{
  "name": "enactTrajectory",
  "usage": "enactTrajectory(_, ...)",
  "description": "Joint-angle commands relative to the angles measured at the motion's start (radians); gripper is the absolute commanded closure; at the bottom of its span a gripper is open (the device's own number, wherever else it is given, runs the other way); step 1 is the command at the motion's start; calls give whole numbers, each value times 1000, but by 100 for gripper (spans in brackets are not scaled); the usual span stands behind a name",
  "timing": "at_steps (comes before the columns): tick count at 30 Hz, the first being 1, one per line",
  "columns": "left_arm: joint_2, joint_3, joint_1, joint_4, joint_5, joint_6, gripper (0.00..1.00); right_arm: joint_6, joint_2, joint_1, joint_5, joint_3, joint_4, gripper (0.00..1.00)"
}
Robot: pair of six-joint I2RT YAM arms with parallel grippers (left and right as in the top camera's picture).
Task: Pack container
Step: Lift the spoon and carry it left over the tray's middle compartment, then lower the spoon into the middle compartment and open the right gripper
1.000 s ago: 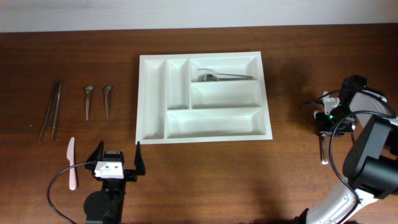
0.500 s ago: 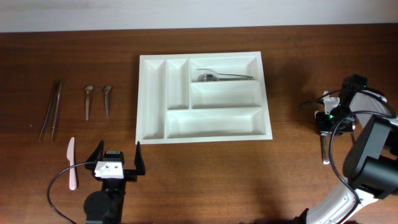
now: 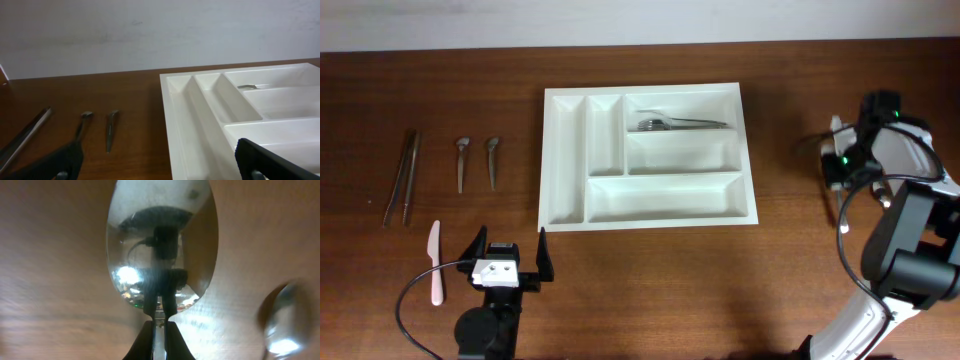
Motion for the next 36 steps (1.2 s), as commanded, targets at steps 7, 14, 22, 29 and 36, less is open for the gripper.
enactTrajectory(7, -8, -2, 6, -2, -14, -6, 1, -175, 0, 236, -63, 291, -12, 97)
enactTrajectory(14, -8, -2, 6, -2, -14, -6, 1, -389, 0, 454, -201, 325, 31, 96)
enactTrajectory(22, -8, -2, 6, -2, -14, -6, 1, -507, 10, 610, -222, 325, 26, 96)
enactTrajectory(29, -8, -2, 6, -2, -14, -6, 1, -588, 71, 657, -232, 319, 2, 96)
enactTrajectory(36, -8, -2, 6, -2, -14, -6, 1, -655, 113, 653, -232, 318, -60, 96)
